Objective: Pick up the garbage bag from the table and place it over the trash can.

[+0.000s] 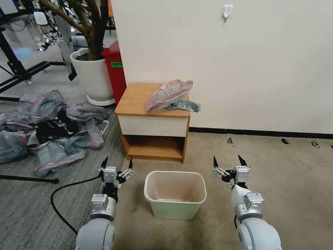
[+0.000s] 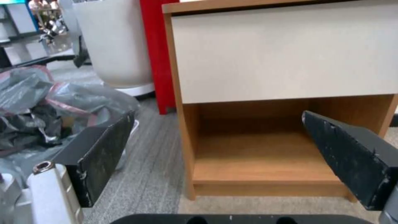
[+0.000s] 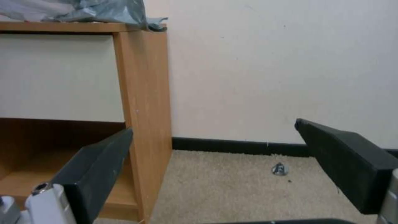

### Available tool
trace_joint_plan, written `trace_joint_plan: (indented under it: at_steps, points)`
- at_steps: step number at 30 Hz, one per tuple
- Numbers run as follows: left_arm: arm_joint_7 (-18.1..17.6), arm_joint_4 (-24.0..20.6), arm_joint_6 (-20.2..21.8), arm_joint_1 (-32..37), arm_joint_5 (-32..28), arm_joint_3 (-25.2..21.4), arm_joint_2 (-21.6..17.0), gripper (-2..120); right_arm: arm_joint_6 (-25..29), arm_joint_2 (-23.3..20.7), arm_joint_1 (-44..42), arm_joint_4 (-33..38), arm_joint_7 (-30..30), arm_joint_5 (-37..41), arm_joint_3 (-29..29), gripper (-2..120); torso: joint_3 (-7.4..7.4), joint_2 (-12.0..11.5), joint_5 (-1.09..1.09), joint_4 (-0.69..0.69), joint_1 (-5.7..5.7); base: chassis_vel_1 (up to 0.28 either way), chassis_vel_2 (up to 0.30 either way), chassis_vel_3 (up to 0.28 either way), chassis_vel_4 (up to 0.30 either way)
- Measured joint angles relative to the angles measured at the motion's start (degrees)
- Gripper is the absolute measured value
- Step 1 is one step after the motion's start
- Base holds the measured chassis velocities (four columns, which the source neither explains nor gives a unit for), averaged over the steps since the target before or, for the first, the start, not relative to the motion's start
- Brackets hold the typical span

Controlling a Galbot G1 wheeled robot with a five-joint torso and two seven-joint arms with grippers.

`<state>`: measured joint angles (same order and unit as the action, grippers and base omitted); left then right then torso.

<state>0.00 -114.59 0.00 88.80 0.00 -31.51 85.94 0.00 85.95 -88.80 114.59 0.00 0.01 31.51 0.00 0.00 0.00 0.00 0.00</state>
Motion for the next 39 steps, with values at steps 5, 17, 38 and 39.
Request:
trace_joint_plan:
  at_steps: [5, 17, 38, 39]
  points:
    - [0.0, 0.0, 0.0, 0.0, 0.0, 0.0, 0.0, 100, 0.0, 0.0, 0.0, 0.0, 0.0, 0.0, 0.0, 100, 0.0, 0.0, 0.0, 0.0, 0.0, 0.0, 0.0, 0.0, 0.0]
    - [0.0, 0.0, 0.0, 0.0, 0.0, 0.0, 0.0, 100, 0.0, 0.0, 0.0, 0.0, 0.0, 0.0, 0.0, 100, 0.0, 0.0, 0.0, 0.0, 0.0, 0.0, 0.0, 0.0, 0.0]
    - [0.38, -4.88, 2.09, 2.63, -3.67, -2.08, -0.15, 100, -2.32, 0.67, -0.78, 2.79, 0.08, 0.0, 0.6, 100, 0.0, 0.0, 0.02, 0.0, 0.0, 0.0, 0.0, 0.0, 0.0]
    - [0.49, -6.26, 2.83, 3.37, -4.7, -2.64, -0.18, 100, -3.49, 1.02, -1.18, 4.19, 0.11, 0.0, 0.89, 100, 0.0, 0.0, 0.0, 0.0, 0.0, 0.0, 0.0, 0.0, 0.0]
